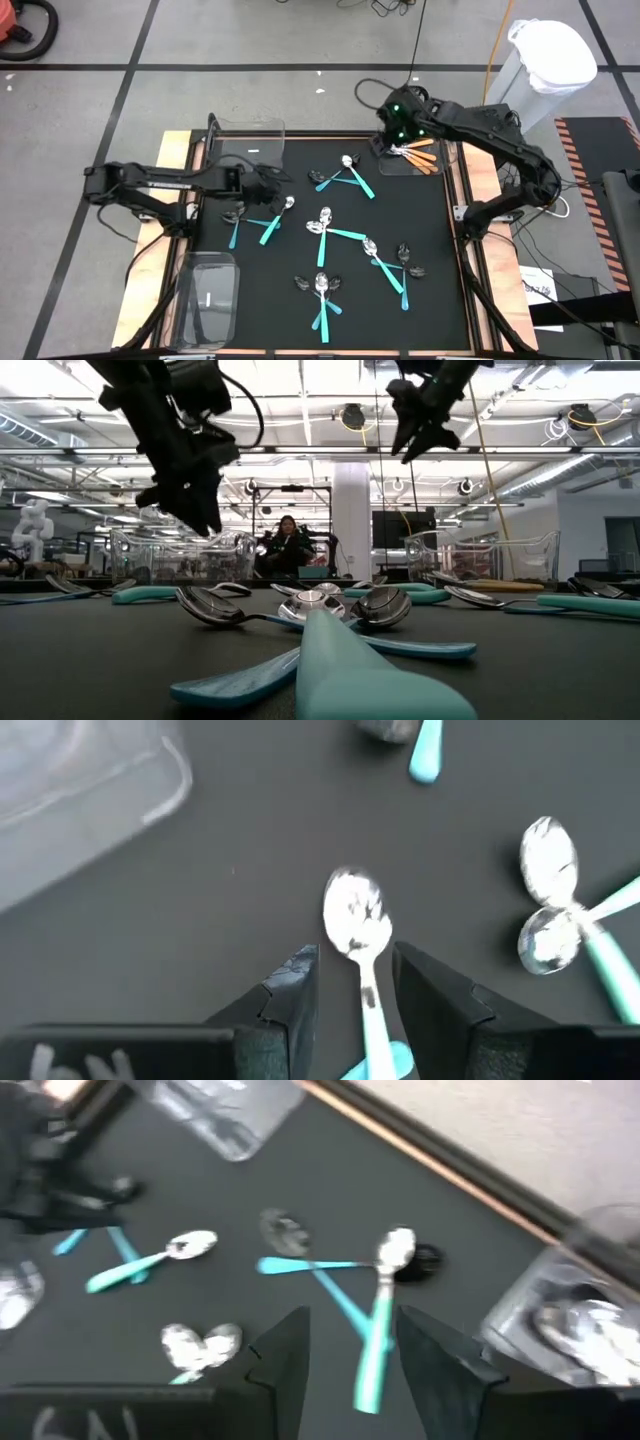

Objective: Sort silverware by color (type)
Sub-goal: Put the light blue spoon into the top left transparent bin

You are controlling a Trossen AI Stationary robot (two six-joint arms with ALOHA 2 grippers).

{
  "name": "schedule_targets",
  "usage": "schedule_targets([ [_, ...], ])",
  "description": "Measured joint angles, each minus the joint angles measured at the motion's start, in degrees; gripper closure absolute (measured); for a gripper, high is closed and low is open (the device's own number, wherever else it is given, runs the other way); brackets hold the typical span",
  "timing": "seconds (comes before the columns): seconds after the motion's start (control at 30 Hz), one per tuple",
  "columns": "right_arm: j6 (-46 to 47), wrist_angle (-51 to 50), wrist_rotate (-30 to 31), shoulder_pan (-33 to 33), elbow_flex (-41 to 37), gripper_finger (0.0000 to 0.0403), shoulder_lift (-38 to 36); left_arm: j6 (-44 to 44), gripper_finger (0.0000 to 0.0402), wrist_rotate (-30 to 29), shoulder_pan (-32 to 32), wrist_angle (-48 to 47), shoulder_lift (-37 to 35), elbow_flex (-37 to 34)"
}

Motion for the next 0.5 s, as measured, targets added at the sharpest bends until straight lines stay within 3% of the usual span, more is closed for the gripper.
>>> schedule_targets([
  [0.23, 7.0, 4.7, 6.2, 7.8, 0.0, 0.0259, 0.0, 1.8, 0.0272, 1.2, -0.6, 0.3, 5.9, 0.0],
  [0.5, 10.4, 7.1, 7.8, 12.5, 0.0, 0.0259, -0.1, 4.5, 0.0272, 6.7, -0.8, 1.1, 13.2, 0.0],
])
